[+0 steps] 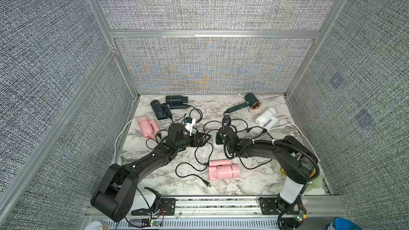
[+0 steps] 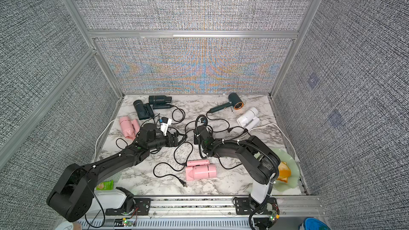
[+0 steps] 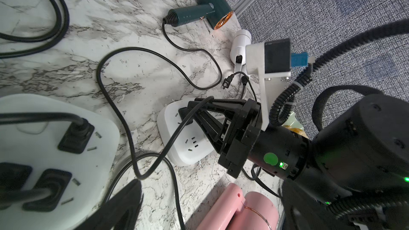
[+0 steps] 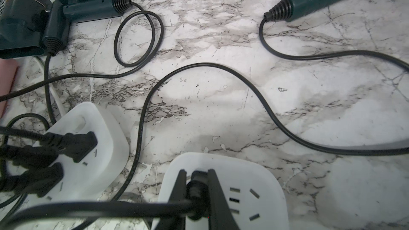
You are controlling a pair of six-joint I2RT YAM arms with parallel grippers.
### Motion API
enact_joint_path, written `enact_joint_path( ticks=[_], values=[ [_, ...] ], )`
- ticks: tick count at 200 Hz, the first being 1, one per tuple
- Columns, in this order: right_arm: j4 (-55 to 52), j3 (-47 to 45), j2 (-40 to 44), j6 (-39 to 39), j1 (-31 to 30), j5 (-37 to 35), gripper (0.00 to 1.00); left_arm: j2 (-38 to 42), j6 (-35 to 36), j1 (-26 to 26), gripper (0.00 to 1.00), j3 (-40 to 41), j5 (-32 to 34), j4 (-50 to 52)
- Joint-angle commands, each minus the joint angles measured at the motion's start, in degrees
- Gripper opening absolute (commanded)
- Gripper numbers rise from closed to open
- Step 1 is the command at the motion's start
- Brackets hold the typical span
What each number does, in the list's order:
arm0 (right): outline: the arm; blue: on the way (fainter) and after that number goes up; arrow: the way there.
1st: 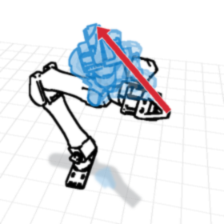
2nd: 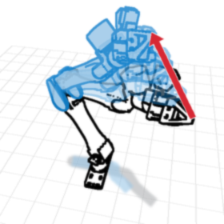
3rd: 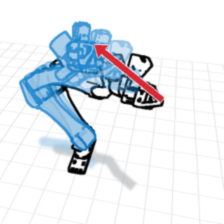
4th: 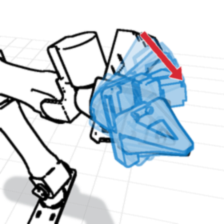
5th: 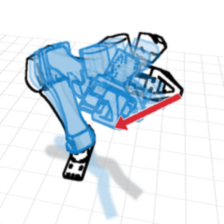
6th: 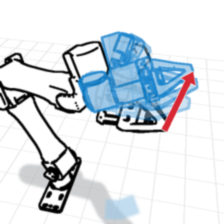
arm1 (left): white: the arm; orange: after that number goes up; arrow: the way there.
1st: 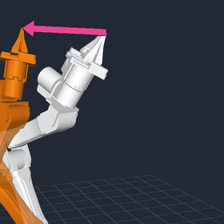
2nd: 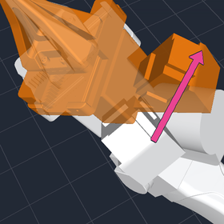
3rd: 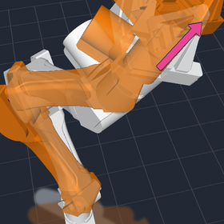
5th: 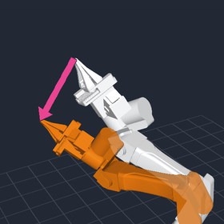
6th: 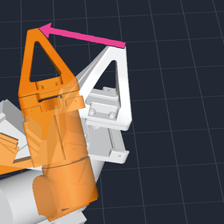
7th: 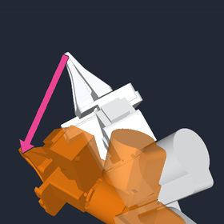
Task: Charge the blow dryers
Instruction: Insert the plug into the socket.
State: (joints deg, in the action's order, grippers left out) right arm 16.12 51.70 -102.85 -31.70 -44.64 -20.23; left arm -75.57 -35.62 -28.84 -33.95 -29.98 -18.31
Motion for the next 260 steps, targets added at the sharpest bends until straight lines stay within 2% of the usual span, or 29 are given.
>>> enact_joint_path(
  ticks=[1,97,134,183,226,260],
  values=[
    [-14.7,-0.9,-1.4,-0.1,-0.2,1.6,0.03,0.1,-0.1,0.0,0.99,-0.1,0.0,-1.3],
    [-14.4,-1.8,3.4,1.6,-0.2,0.5,0.05,-0.6,-0.1,-0.1,0.99,-1.0,-0.3,-1.2],
    [-14.3,-1.0,3.4,2.1,0.0,1.8,0.17,-0.4,0.1,-0.1,0.99,-1.2,-0.3,-1.1],
    [-14.1,-1.4,4.4,2.0,0.0,3.4,0.44,-0.1,0.2,-0.1,0.99,-1.5,-0.3,-0.8],
    [-12.9,-4.5,7.4,2.0,0.1,5.2,0.48,0.1,0.4,0.0,0.99,-1.5,-0.3,-0.8],
    [-10.4,-9.0,12.2,4.1,0.1,8.6,0.56,0.0,0.6,0.0,1.0,-1.8,-0.6,-0.9]
  ],
)
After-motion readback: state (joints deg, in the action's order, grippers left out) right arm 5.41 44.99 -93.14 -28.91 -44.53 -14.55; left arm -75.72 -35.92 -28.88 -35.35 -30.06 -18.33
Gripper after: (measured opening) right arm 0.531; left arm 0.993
